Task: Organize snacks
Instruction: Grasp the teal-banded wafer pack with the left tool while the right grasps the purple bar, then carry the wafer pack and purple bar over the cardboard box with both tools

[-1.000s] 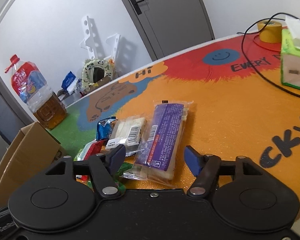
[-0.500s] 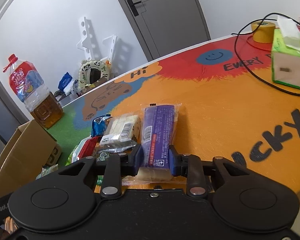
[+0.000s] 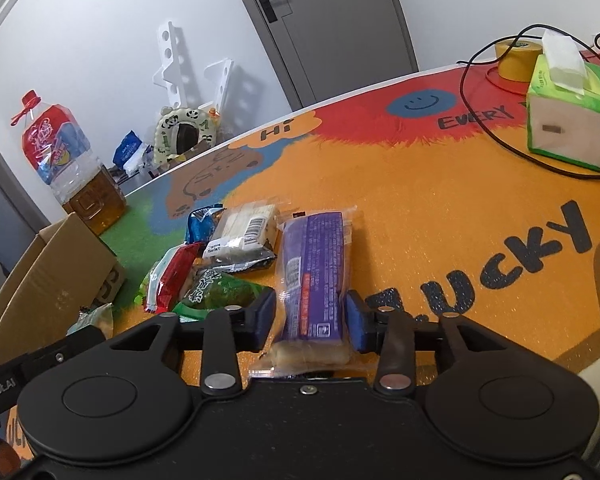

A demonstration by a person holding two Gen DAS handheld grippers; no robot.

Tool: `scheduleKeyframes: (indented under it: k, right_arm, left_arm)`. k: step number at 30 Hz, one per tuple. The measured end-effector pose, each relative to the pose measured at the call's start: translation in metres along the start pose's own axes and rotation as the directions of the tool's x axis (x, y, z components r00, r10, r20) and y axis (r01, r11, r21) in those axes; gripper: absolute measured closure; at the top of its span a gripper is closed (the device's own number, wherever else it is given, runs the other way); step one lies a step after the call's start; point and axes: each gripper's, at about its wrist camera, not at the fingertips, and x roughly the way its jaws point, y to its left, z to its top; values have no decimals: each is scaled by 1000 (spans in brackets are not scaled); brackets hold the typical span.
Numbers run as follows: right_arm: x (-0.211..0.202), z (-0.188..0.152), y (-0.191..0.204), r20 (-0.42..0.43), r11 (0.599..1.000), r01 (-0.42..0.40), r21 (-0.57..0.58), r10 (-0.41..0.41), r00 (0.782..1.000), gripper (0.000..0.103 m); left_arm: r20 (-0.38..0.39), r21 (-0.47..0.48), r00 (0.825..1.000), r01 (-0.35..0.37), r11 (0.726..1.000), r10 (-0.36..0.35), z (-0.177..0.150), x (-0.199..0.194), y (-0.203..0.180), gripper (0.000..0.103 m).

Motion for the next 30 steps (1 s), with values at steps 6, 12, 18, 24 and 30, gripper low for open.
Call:
scheduleKeyframes:
  k: [6, 12, 18, 24, 30]
  right_arm:
    - [14, 0, 9, -1, 998, 38, -52, -38, 999, 45]
    - [12, 1, 10, -11, 998, 4, -61, -5, 1000, 71]
    - [-12, 1, 10, 41, 998, -57, -36, 58, 997, 73]
    - [-33, 8, 18, 92, 994, -105, -39, 108, 990, 73]
    - [-42, 14, 35, 116, 987, -154, -53, 159, 980, 73]
  left_arm:
    - [-6, -12, 1000, 5, 1000, -5, 0, 4, 3, 57]
    - [-2, -35, 1000, 19, 999, -19, 5, 0, 5, 57]
    - [49, -7, 999, 15, 1000, -14, 14, -23, -7, 57]
    - [85, 11, 996, 12, 1000, -13, 23, -40, -13, 57]
    - [114, 17, 993, -11, 1000, 9, 32, -50, -4, 57]
